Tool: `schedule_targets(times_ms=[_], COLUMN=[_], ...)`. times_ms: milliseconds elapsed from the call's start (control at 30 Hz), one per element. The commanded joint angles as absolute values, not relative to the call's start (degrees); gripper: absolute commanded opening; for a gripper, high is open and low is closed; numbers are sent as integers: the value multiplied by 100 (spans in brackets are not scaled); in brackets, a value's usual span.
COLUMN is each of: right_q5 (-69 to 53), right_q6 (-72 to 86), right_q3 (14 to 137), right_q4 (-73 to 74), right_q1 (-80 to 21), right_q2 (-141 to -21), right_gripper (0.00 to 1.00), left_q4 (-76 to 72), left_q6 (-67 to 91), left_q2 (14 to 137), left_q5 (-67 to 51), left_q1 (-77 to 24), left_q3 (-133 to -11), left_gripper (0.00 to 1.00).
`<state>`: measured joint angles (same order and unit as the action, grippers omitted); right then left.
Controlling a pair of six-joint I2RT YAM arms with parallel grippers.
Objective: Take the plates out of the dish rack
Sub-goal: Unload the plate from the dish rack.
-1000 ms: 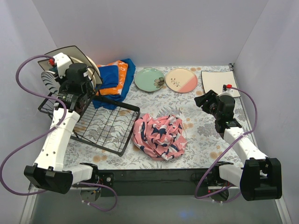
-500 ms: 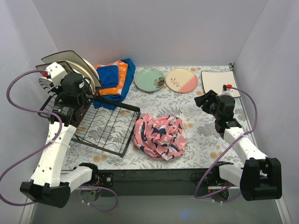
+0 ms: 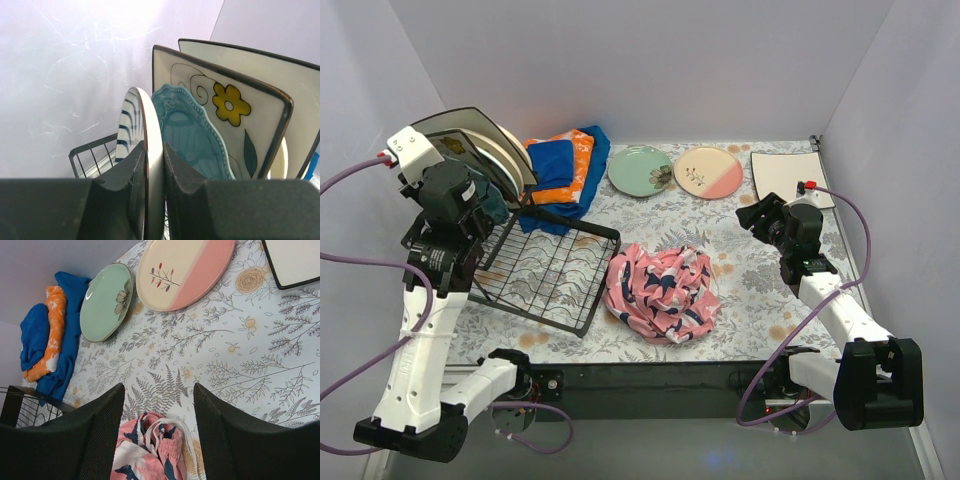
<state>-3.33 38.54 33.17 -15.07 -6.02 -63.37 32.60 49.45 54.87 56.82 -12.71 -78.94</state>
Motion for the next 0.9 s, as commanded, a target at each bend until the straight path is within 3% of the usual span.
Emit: schedule_targets(times_ms=[0,667,867], right_q5=[-264,-220,-185], right_q6=[3753,3718,3709], right_q3=[3357,3436,3454], right_q4=[-1723,-1723,-1723], right_q1=[-615,-650,-650], right_q2=[-6319,-6381,-6372], right_gripper=[63,63,63], left_q4=[3050,3418,3814], left_q6=[4606,3955,4131], left_q2=[5432,6012,6240], left_q5=[5818,5484,5317], left_q1=[-1274,-1274,-1274], left_q3=[-8349,-9123,-9834], left_gripper=[0,0,0])
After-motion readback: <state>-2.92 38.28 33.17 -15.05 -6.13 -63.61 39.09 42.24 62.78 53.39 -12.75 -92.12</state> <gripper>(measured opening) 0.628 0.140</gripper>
